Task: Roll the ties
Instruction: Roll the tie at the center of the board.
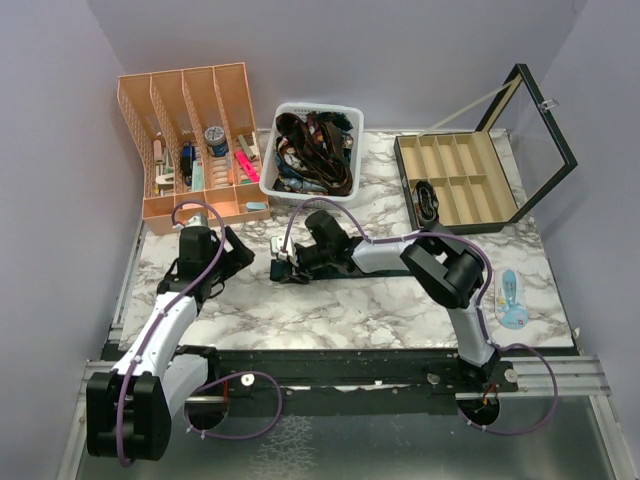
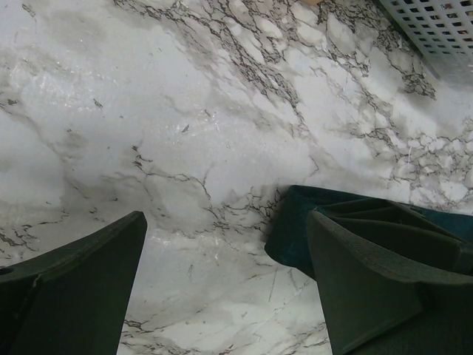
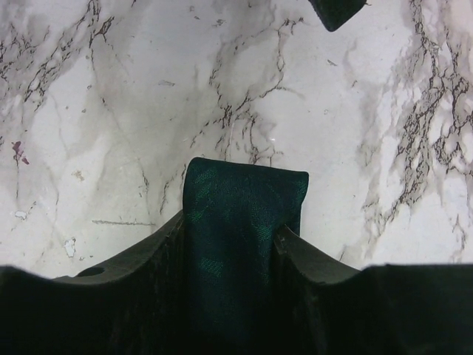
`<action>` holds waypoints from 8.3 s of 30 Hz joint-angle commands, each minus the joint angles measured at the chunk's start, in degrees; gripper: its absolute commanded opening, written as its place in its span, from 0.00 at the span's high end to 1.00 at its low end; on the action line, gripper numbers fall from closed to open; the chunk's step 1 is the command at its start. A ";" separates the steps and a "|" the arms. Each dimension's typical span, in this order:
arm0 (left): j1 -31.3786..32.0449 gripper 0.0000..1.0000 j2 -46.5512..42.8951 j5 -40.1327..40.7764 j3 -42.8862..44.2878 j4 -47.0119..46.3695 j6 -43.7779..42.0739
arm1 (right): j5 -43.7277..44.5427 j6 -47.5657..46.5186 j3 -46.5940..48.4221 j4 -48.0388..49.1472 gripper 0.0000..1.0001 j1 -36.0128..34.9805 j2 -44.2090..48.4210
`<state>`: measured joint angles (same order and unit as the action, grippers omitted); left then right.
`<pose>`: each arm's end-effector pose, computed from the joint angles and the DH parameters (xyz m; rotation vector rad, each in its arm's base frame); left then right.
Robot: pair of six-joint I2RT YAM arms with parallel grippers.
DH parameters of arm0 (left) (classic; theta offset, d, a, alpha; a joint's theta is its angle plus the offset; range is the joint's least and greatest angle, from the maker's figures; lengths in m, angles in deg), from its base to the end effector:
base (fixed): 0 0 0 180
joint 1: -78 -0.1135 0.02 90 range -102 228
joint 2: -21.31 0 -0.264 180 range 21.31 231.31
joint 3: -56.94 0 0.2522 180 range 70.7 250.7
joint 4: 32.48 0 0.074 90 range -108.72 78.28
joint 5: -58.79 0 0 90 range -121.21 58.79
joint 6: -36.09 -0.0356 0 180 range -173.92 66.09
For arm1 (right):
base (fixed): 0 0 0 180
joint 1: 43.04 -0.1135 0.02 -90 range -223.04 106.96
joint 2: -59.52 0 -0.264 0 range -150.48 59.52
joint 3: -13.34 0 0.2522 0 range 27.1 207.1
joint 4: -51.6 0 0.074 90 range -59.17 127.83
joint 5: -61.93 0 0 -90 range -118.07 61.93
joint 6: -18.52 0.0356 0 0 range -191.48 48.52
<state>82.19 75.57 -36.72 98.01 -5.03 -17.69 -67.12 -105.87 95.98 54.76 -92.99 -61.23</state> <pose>0.1936 -0.0176 0.1990 -0.5912 2.2457 -0.4733 0.2639 0.3487 0.1265 -1.7159 1.3100 0.8956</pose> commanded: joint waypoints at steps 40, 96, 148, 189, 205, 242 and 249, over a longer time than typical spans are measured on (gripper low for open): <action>-0.83 0.09 -5.15 -4.71 -5.92 -8.65 2.73 | 34.61 51.65 -6.55 2.15 0.00 2.91 17.16; -0.93 0.12 -4.20 -12.33 -12.86 -17.38 1.13 | 25.36 74.14 -6.95 -12.33 0.58 1.60 12.59; -0.68 0.35 18.42 -28.05 -13.96 -35.78 2.32 | 32.65 68.21 0.16 -25.09 0.75 1.54 5.58; 10.09 1.00 6.51 -7.37 -3.05 -13.11 -5.37 | 24.54 63.57 4.98 -29.11 0.61 2.57 10.52; 16.19 1.00 4.48 2.98 1.91 -7.24 -6.27 | 35.94 54.71 -0.72 -34.95 0.59 9.11 15.26; 44.06 1.00 21.34 35.47 17.03 0.42 -9.72 | 38.76 60.89 -11.30 -26.66 0.58 9.64 25.25; 46.00 1.00 22.34 38.23 19.94 2.64 -11.26 | 40.47 64.42 -15.40 -23.97 0.57 11.35 29.85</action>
<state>127.06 97.58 -2.56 115.45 -5.05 -27.11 -28.89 -44.76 82.67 27.97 -82.74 -33.34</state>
